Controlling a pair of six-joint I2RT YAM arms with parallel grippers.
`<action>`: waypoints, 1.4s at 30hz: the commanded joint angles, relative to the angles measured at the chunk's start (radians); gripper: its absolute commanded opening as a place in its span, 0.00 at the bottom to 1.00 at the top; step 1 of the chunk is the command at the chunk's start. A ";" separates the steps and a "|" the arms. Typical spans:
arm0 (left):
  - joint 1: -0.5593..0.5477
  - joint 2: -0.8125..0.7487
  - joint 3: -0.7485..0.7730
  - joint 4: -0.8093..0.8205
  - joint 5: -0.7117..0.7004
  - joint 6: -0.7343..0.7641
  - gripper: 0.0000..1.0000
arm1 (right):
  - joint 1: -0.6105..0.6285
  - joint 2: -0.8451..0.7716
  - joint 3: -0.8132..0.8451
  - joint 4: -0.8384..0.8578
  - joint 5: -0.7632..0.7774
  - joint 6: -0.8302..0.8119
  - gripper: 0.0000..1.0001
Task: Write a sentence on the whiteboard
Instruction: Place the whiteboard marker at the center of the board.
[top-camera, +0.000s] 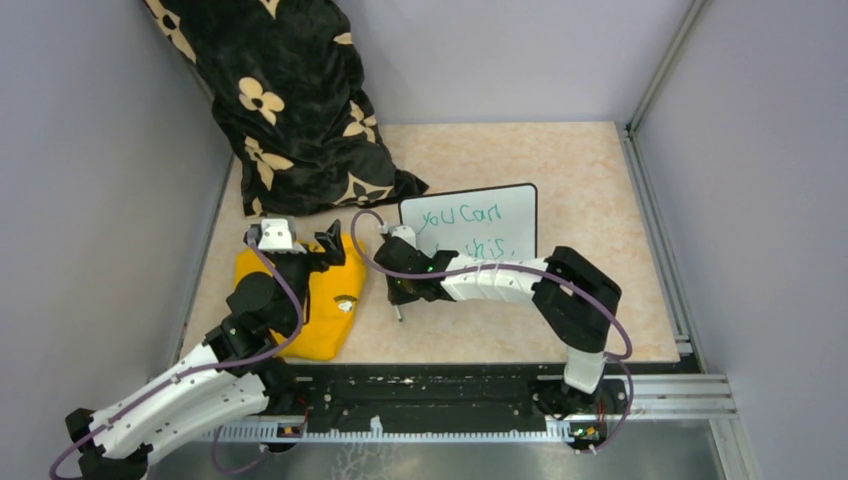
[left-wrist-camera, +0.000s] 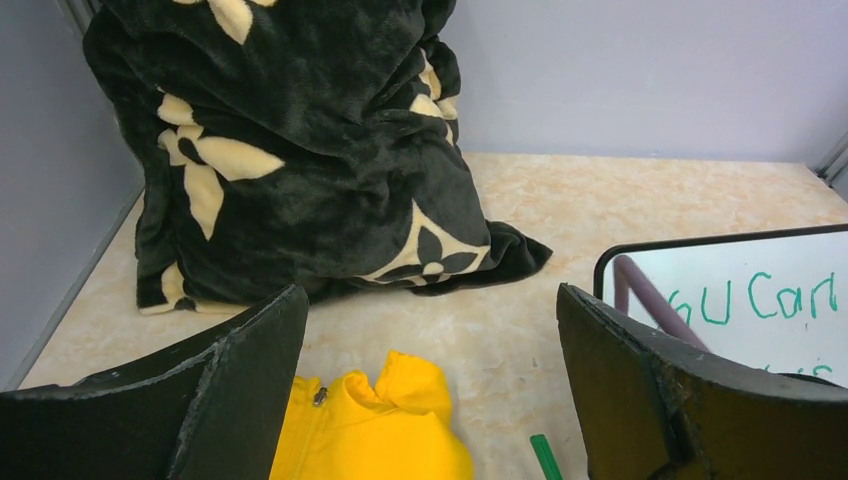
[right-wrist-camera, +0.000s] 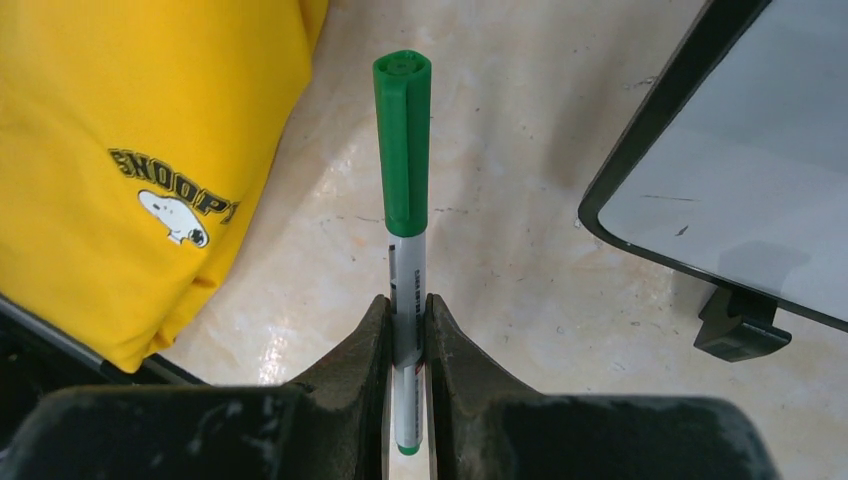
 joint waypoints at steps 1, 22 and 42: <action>0.000 0.009 -0.003 0.022 -0.006 0.008 0.98 | 0.015 0.051 0.108 -0.046 0.081 0.051 0.00; 0.000 0.020 -0.007 0.025 0.007 0.010 0.98 | 0.014 0.210 0.243 -0.176 0.240 0.207 0.00; 0.000 0.017 -0.007 0.021 0.014 0.007 0.98 | 0.014 0.271 0.309 -0.248 0.251 0.242 0.00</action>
